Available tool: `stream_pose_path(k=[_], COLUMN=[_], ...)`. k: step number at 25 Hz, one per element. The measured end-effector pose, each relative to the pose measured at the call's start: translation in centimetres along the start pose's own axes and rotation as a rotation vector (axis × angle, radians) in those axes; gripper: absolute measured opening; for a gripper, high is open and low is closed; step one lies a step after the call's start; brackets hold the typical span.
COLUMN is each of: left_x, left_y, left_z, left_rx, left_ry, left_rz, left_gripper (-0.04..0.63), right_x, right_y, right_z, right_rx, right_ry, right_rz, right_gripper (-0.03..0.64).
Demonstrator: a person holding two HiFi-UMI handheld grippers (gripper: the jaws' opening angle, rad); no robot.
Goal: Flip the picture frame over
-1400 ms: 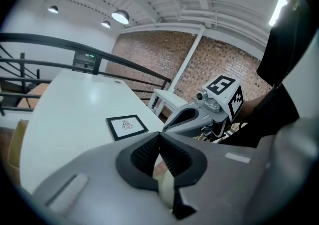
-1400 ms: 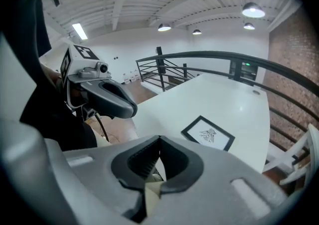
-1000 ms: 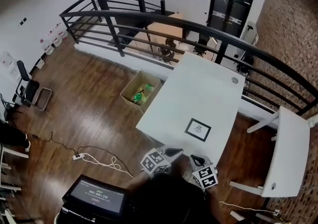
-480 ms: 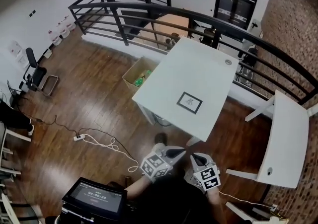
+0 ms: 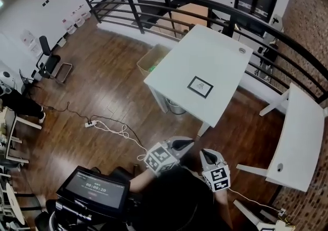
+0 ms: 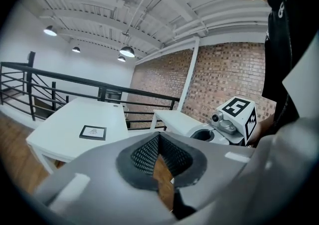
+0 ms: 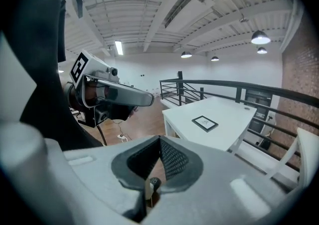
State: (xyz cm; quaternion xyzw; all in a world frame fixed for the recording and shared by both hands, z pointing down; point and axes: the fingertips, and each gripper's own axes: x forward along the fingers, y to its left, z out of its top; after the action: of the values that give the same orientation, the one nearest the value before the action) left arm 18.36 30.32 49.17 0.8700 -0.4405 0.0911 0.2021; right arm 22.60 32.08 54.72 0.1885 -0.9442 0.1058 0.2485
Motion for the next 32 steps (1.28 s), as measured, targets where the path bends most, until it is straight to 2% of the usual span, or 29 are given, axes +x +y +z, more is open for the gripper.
stream_pose_path(k=[8, 12, 16, 25, 28, 32], left_x=[-0.8, -1.0, -0.2, 0.9, 0.4, -3.1], left_y=[-0.8, -0.3, -0.4, -2.5, -1.7, 1.7], left_z=[1.7, 2.1, 2.9, 3.6, 3.8, 2.8], left_rx=[0.037, 0.037, 0.059, 0.062, 0.059, 0.061], left_ry=[0.009, 0.030, 0.003, -0.013, -0.022, -0.031], left_rz=[-0.016, -0.048, -0.053, -0.080, -0.076, -0.089], left_gripper=[0.014, 0.014, 0.014, 0.014, 0.014, 0.014], right_x=[-1.0, -0.8, -2.3, -4.7, -4.0, 0.3], right_y=[-0.5, -0.6, -1.0, -1.8, -1.7, 1.6], right_z=[2.9, 4.7, 5.6, 6.7, 7.3, 9.1], right_rx=[0.090, 0.092, 0.110, 0.090, 0.079, 0.055], right_ry=[-0.086, -0.115, -0.136, -0.140, -0.135, -0.133], right_rz=[-0.036, -0.060, -0.093, -0.091, -0.096, -0.092], right_gripper=[-0.008, -0.008, -0.008, -0.008, -0.008, -0.008])
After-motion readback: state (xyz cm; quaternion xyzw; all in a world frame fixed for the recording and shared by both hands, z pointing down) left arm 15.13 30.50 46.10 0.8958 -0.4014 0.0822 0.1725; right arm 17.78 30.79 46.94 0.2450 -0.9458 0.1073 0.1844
